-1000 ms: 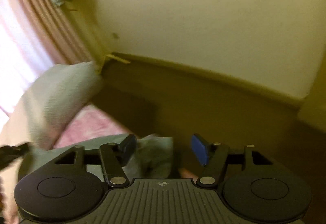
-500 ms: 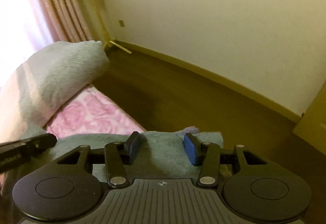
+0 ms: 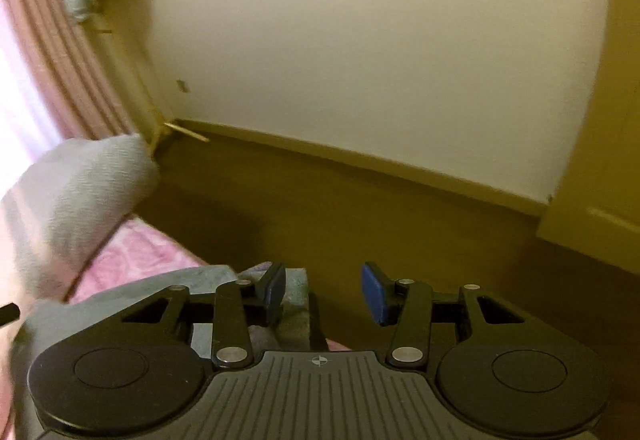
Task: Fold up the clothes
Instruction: 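Lower the t-shirt onto the folded clothes stack with both grippers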
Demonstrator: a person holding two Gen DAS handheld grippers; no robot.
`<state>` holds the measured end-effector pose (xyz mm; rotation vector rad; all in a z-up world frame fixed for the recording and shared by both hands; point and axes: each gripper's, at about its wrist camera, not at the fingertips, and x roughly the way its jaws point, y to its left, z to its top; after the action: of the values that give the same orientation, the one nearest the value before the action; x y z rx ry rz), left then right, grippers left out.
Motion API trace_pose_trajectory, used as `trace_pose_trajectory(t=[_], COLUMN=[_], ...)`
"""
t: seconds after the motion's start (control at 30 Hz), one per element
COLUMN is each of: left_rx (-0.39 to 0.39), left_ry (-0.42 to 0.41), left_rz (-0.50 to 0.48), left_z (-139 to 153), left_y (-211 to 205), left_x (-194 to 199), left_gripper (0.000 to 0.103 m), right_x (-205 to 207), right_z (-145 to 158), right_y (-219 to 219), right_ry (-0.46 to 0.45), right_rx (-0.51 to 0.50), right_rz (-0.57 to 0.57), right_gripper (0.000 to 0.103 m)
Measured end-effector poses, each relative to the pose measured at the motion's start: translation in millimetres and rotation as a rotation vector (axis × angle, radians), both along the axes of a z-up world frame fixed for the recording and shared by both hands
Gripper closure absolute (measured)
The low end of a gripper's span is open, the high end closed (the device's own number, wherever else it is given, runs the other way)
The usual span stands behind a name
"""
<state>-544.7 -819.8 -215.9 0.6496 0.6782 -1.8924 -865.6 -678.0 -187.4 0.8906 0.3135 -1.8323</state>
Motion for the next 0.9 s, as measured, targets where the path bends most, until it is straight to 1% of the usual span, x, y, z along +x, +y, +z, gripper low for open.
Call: trace_pose_trajectory(t=[0.07,0.13,0.2,0.23,0.27,0.33,0.43,0.5,0.57,0.67,0.7,0.73,0.8,0.87,0.9], left_rx=[0.007,0.015,0.022,0.026,0.029,0.031,0.033,0.035,0.037,0.035,0.013,-0.004,-0.003,0.004,0.006], left_ry=[0.002,0.005,0.007,0.009,0.008,-0.003,-0.019,-0.030,-0.041,-0.058,-0.061,-0.061,-0.037,-0.025,-0.036], left_rz=[-0.018,-0.035,-0.053,-0.062,-0.069,-0.072,-0.076,-0.079,-0.083,-0.087,-0.090,-0.093,-0.099,-0.138,-0.162], left_z=[3,6,9,10,11,9,6,4,2,1,7,13,17,18,18], left_y=[12,24,37,43,47,46,44,42,41,39,39,39,32,27,26], left_x=[-3,-6,-9,-11,-12,-14,-16,-18,-20,-22,-22,-22,-22,-30,-35], left_gripper=[0.101,0.101,0.101,0.101,0.101,0.100,0.100,0.099,0.098,0.098,0.098,0.098,0.099,0.099,0.099], right_x=[15,31,46,53,55,55,54,50,48,45,43,41,40,41,44], right_z=[15,22,20,15,9,0,-19,-33,-41,-28,-20,-12,2,9,12], right_y=[15,28,35,34,32,27,14,9,8,7,8,7,3,-8,-14], right_ry=[0.032,0.044,0.072,0.091,0.096,0.078,0.091,0.058,0.033,0.015,0.013,0.016,0.027,0.020,0.022], right_rx=[-0.030,-0.052,-0.045,-0.032,-0.016,0.004,0.058,0.084,0.086,0.108,0.101,0.078,0.023,-0.014,-0.022], right_rz=[0.116,0.228,0.301,0.316,0.316,0.318,0.327,0.318,0.306,0.290,0.280,0.272,0.268,0.287,0.301], right_gripper=[0.056,0.056,0.057,0.057,0.057,0.057,0.057,0.057,0.057,0.056,0.056,0.057,0.057,0.057,0.057])
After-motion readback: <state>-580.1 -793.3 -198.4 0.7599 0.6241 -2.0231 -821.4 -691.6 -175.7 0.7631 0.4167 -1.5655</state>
